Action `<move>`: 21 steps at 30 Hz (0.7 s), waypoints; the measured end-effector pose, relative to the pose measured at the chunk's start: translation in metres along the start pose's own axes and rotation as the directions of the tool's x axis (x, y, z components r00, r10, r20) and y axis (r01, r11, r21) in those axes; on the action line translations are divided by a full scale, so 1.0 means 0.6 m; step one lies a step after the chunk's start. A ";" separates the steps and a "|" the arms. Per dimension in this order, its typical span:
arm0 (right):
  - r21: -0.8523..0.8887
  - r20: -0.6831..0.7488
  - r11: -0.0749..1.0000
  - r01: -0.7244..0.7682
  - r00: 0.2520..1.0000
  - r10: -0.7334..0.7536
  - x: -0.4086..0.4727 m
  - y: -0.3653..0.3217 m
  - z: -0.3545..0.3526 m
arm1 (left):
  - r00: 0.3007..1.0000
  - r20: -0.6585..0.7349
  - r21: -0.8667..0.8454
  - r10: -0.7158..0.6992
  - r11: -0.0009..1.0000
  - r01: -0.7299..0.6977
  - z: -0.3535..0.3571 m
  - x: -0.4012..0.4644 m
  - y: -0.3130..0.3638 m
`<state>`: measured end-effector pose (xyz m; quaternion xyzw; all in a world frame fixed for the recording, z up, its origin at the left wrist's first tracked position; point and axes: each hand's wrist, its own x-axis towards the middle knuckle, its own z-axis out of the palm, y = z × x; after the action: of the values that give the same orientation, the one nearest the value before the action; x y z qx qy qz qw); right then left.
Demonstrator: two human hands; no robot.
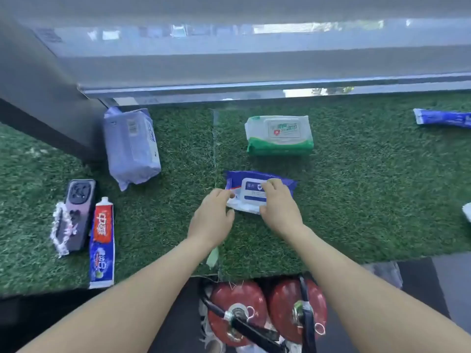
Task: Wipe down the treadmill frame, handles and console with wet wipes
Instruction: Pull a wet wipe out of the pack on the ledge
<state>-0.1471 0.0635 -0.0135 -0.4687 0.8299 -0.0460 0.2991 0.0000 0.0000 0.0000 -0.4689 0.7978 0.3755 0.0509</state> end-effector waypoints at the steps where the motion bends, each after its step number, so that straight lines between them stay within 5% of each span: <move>1: -0.010 -0.010 1.000 0.005 1.000 -0.005 0.011 0.005 0.011 | 1.000 -0.020 -0.009 0.009 1.000 -0.009 0.010 0.012 -0.002; 10: 0.015 -0.022 0.999 0.034 0.999 -0.034 0.027 0.050 0.085 | 0.992 -0.118 -0.016 0.046 0.999 -0.048 0.079 0.060 -0.023; 21: -0.030 -0.009 0.994 0.103 0.995 -0.103 -0.012 0.083 0.099 | 0.998 -0.035 0.103 0.046 0.994 -0.042 0.140 0.031 -0.048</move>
<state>-0.1498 0.1092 -0.0770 -0.5151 0.8068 -0.0515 0.2848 -0.0104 0.0332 -0.0838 -0.4551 0.8268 0.3265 0.0517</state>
